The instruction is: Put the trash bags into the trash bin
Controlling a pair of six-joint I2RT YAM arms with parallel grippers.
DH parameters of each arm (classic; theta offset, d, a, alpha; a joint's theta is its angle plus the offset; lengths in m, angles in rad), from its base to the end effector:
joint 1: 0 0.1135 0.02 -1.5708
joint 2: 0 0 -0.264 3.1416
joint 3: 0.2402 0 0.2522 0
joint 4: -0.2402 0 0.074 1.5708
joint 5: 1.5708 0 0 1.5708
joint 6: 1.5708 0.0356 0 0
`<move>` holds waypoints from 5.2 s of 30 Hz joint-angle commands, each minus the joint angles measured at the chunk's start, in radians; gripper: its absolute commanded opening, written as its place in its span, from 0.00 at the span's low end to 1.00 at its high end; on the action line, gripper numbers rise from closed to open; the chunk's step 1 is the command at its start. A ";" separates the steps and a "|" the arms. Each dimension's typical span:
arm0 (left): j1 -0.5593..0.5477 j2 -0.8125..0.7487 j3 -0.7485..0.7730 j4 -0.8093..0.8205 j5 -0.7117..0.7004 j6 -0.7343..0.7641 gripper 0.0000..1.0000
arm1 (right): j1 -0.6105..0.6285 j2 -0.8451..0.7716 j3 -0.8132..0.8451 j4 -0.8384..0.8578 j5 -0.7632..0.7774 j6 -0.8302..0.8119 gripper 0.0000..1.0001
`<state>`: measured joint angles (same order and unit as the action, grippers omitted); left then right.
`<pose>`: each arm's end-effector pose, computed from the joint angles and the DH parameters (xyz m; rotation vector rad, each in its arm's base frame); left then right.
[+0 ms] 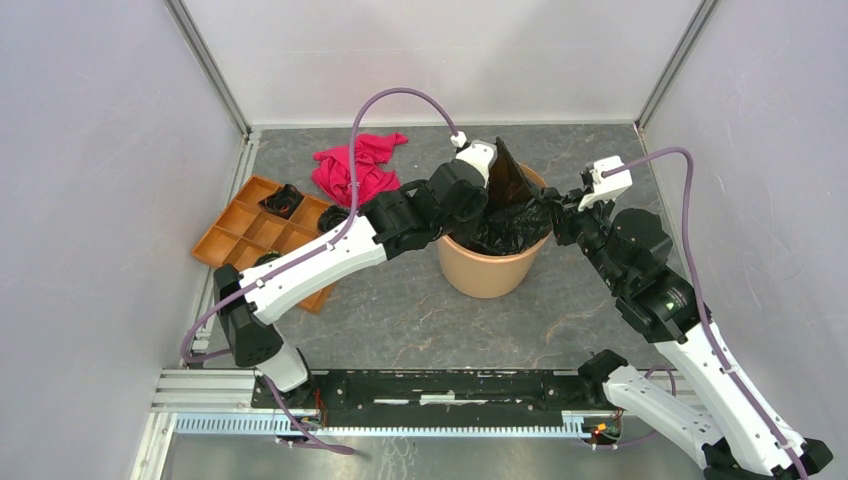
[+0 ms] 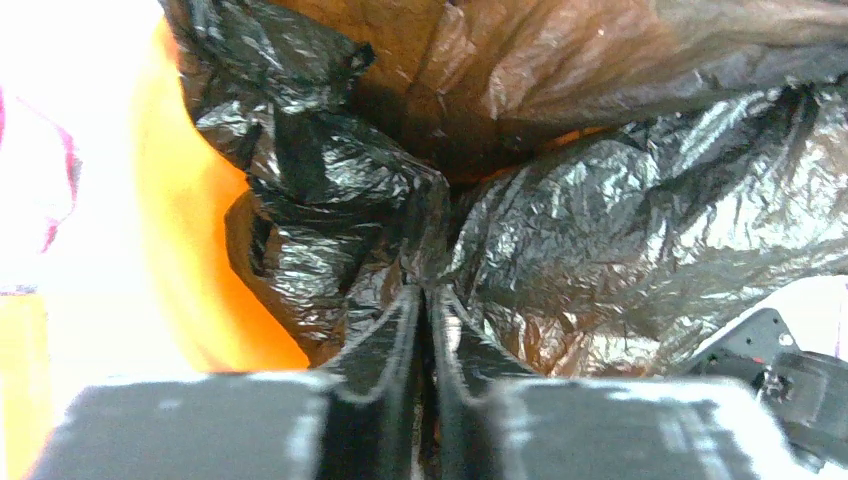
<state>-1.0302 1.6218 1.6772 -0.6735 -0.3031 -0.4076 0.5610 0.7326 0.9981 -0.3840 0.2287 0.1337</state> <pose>0.1958 -0.3055 0.3881 0.5071 2.1400 -0.4930 0.1332 0.0742 0.3994 -0.1897 1.6862 0.3280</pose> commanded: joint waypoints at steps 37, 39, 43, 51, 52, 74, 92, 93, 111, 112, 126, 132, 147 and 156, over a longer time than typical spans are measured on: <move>-0.003 -0.777 -1.004 0.704 -0.067 -0.426 0.02 | -0.001 -0.151 -0.143 -0.162 0.049 0.151 0.67; -0.004 -0.774 -1.010 0.701 -0.067 -0.431 0.02 | 0.000 -0.158 -0.147 -0.159 0.058 0.146 0.56; -0.003 -0.776 -1.009 0.652 -0.102 -0.445 0.02 | 0.000 -0.182 -0.171 -0.138 0.050 0.122 0.48; -0.004 -0.776 -1.034 0.579 -0.133 -0.482 0.02 | 0.000 -0.220 -0.258 -0.114 0.050 0.101 0.40; -0.004 -0.765 -1.036 0.578 -0.131 -0.483 0.02 | 0.000 -0.226 -0.274 -0.112 0.056 0.100 0.38; 0.010 -0.762 -0.890 0.291 -0.157 -0.313 0.78 | -0.001 -0.275 -0.321 -0.122 0.041 -0.044 0.98; 0.139 -0.462 -0.396 0.322 0.274 -0.001 1.00 | 0.002 -0.049 0.081 -0.143 0.122 0.027 0.75; 0.193 -0.431 -0.388 0.328 0.362 -0.025 1.00 | 0.000 -0.024 0.087 -0.128 0.125 0.023 0.75; 0.341 -0.295 -0.422 0.465 0.547 -0.065 0.78 | -0.061 0.140 0.005 0.179 -0.017 -0.087 0.27; 0.341 -0.283 -0.414 0.465 0.555 -0.059 0.78 | -0.064 0.147 0.006 0.188 -0.026 -0.087 0.24; 0.398 -0.246 -0.374 0.476 0.540 -0.067 0.27 | -0.385 0.228 -0.092 0.390 -0.489 -0.056 0.00; 0.434 -0.254 -0.375 0.499 0.506 -0.096 0.10 | -0.538 0.294 -0.165 0.532 -0.649 0.052 0.00; 0.544 -0.172 -0.343 0.583 0.492 -0.203 0.05 | -0.553 0.474 -0.114 0.628 -0.700 0.106 0.02; 0.590 -0.095 -0.334 0.655 0.509 -0.270 0.05 | -0.552 0.568 -0.067 0.649 -0.704 0.126 0.02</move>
<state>-0.4629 1.5032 1.3014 -0.0990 0.2043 -0.6094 0.0124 1.2812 0.8776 0.2173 -0.4782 0.2443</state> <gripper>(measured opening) 0.058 0.015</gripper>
